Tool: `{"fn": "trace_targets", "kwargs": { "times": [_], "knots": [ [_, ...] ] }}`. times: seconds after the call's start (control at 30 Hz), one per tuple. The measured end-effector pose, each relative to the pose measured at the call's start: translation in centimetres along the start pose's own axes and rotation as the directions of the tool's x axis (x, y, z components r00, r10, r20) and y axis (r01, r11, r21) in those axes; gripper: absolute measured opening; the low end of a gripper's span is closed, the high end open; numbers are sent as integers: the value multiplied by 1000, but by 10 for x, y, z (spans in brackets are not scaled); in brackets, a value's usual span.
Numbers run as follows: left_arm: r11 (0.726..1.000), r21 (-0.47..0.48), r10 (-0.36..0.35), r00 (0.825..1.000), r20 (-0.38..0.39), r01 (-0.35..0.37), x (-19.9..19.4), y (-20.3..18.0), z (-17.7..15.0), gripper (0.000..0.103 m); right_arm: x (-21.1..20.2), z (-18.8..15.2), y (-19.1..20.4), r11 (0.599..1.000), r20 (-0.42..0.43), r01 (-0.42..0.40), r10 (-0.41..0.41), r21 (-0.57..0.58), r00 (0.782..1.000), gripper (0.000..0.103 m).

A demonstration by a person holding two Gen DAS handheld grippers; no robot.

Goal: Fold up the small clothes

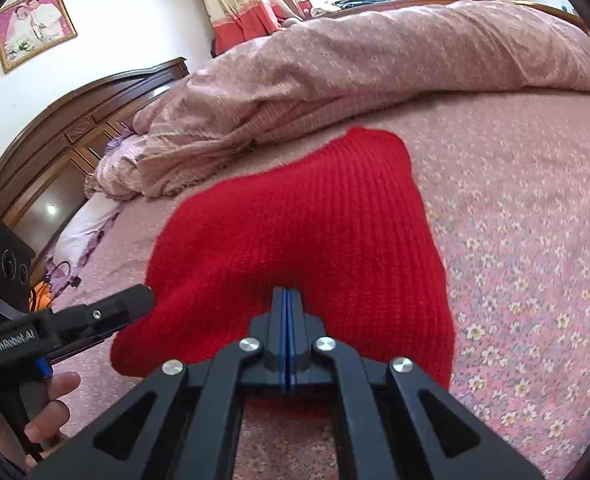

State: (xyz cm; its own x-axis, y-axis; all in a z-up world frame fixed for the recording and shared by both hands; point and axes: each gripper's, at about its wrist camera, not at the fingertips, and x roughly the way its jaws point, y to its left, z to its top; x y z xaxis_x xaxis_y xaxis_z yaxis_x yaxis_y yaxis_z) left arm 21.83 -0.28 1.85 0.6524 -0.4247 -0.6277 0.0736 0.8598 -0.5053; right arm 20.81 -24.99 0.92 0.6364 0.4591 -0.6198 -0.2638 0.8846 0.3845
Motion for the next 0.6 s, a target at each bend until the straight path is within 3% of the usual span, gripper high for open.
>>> {"fn": "trace_targets", "kwargs": {
  "times": [0.07,0.13,0.17,0.2,0.23,0.27,0.37,0.43,0.47,0.53,0.6],
  "knots": [
    [992,60,103,986,132,-112,-25,-8,-1,18,-7,4,3,1000,-9,7,-7,-24,1000,0],
    [991,107,60,989,137,-75,-36,-6,1,25,-23,9,3,999,7,11,-11,-31,1000,13],
    [993,103,39,992,117,-51,-37,-2,3,29,-33,11,2,1000,21,-3,3,-29,1000,39],
    [996,80,22,996,91,-29,-37,6,4,40,-44,13,-1,999,35,-23,24,-30,999,77],
    [998,55,18,997,75,-22,-36,13,5,50,-52,15,-5,999,49,-23,24,-28,998,94],
    [1000,23,11,998,58,-12,-33,21,5,54,-60,17,-10,1000,62,-11,13,-22,998,103],
    [993,-93,-73,997,-3,72,-22,45,4,67,-76,22,-34,997,48,-74,73,14,996,103],
    [964,-187,-196,980,-31,187,-12,58,3,79,-73,21,-59,987,-6,-134,136,90,991,103],
    [955,-217,-217,975,-45,202,-8,61,3,81,-68,19,-68,979,-26,-161,166,127,986,103],
    [942,-243,-249,967,-54,229,1,63,0,91,-52,10,-99,926,-62,-245,273,289,960,103],
    [932,-267,-276,957,-85,245,14,62,-2,95,-36,-1,-121,847,-62,-308,369,433,927,103]
  ]
}}
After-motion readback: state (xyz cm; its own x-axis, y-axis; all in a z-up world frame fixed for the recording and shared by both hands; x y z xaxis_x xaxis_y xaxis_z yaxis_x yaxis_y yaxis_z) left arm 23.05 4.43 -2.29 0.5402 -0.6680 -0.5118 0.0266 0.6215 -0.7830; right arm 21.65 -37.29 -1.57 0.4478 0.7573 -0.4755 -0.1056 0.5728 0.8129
